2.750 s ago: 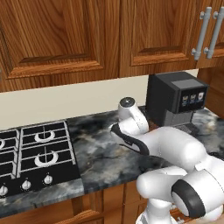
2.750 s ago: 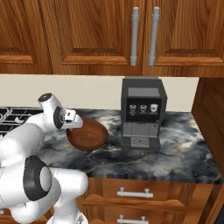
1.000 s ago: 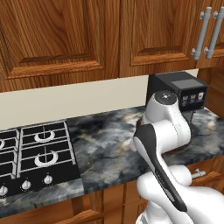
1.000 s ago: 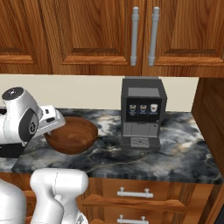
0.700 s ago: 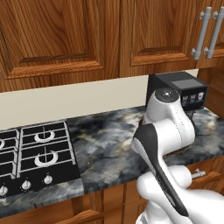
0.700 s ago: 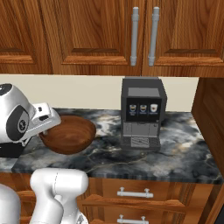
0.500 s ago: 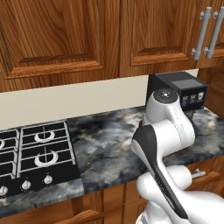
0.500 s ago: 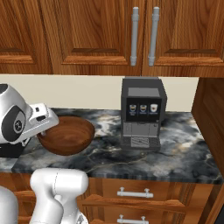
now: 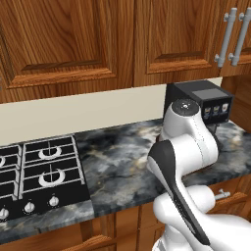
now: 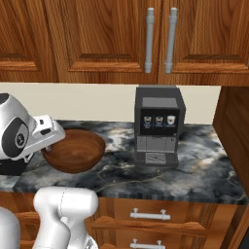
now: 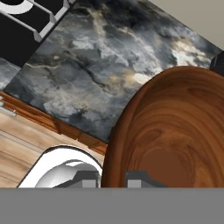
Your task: Pick the cup and bowl from the counter and place them on the counter next to the sink.
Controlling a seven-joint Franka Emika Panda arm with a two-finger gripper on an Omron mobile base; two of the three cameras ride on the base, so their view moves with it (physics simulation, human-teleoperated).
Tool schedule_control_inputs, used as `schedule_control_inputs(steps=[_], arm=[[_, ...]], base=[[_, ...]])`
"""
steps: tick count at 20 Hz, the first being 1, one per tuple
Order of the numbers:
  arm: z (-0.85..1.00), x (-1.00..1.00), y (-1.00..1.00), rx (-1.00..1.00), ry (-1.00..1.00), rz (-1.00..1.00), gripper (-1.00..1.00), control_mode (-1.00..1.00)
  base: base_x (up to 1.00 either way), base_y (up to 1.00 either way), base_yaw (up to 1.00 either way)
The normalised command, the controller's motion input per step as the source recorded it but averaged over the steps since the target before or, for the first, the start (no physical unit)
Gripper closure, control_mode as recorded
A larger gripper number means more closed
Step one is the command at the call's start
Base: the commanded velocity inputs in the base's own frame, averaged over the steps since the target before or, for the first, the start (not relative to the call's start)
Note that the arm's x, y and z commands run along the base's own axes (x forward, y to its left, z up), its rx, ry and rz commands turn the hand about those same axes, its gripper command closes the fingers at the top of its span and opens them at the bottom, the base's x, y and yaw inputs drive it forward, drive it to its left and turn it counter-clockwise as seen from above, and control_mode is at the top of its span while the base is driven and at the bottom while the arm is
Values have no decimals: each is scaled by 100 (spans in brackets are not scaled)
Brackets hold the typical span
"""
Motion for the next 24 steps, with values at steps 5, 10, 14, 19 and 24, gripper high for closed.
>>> schedule_control_inputs(steps=[5,10,14,19,24], arm=[[0,0,0,0,0,0,100,100],[0,0,0,0,0,0,100,100],[0,0,0,0,0,0,100,100],[0,0,0,0,0,0,100,100],[0,0,0,0,0,0,100,100]], base=[[-5,11,0],[-97,19,2],[-99,13,3],[-21,1,21],[-2,0,93]])
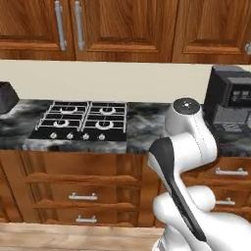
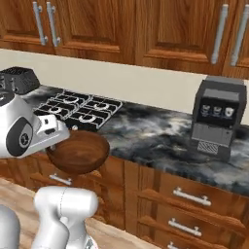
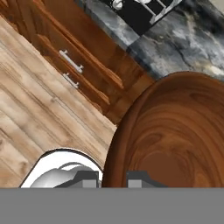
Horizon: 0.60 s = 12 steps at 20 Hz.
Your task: Pick the cup and bowl from the counter and place them on the counter next to the sink.
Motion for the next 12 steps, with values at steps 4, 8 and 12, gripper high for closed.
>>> schedule_control_inputs(steps=[4,8,12], arm=[[0,0,0,0,0,0,100,100],[0,0,0,0,0,0,100,100],[0,0,0,0,0,0,100,100]], base=[[0,0,100],[0,0,100],[0,0,100]])
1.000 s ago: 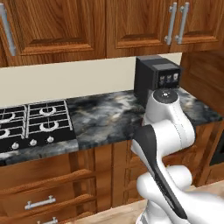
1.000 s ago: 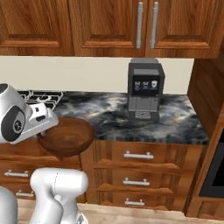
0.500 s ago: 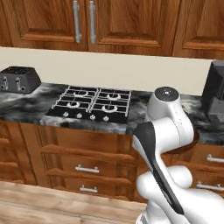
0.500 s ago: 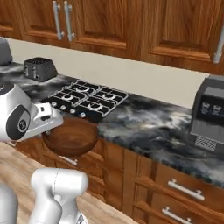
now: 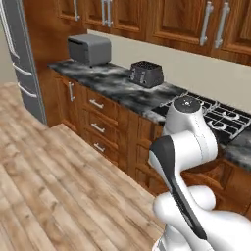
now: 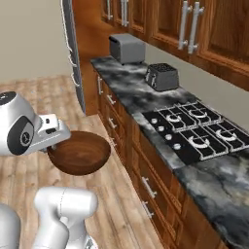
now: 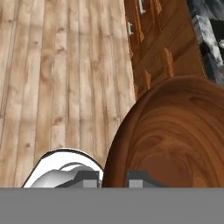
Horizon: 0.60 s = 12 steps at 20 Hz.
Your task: Pick the cup and bowl from the counter and place them on the counter next to the sink.
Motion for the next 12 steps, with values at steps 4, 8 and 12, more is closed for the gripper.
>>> schedule_control_inputs(steps=[4,8,12], arm=[[0,0,0,0,0,0,100,100],[0,0,0,0,0,0,100,100],[0,0,0,0,0,0,100,100]], base=[[0,0,100],[0,0,100],[0,0,100]])
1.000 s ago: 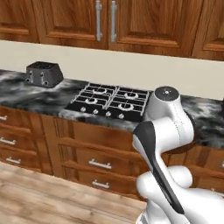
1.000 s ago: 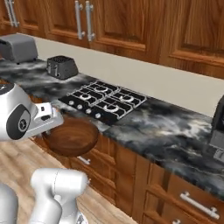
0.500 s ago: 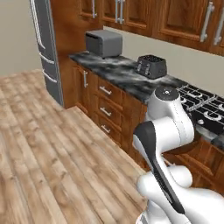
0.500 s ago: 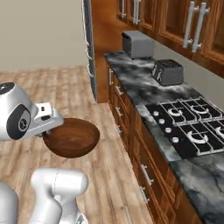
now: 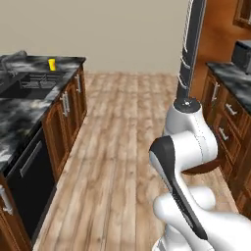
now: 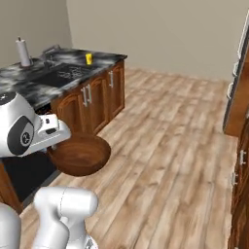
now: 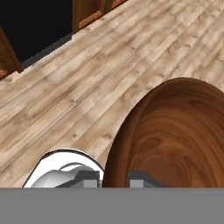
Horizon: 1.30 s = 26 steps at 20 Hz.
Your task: Pick the cup and bowl from the counter and place them on the counter next to the sink.
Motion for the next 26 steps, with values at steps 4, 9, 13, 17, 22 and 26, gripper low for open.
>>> schedule_control_inputs(steps=[4,9,13,17,22,26], arm=[[0,0,0,0,0,0,100,100],[0,0,0,0,0,0,100,100],[0,0,0,0,0,0,100,100],[0,0,0,0,0,0,100,100],[0,0,0,0,0,0,100,100],[0,0,0,0,0,0,100,100]], base=[[0,0,100],[12,-11,97],[93,-44,23],[100,-77,10],[100,-95,23],[100,-99,38]])
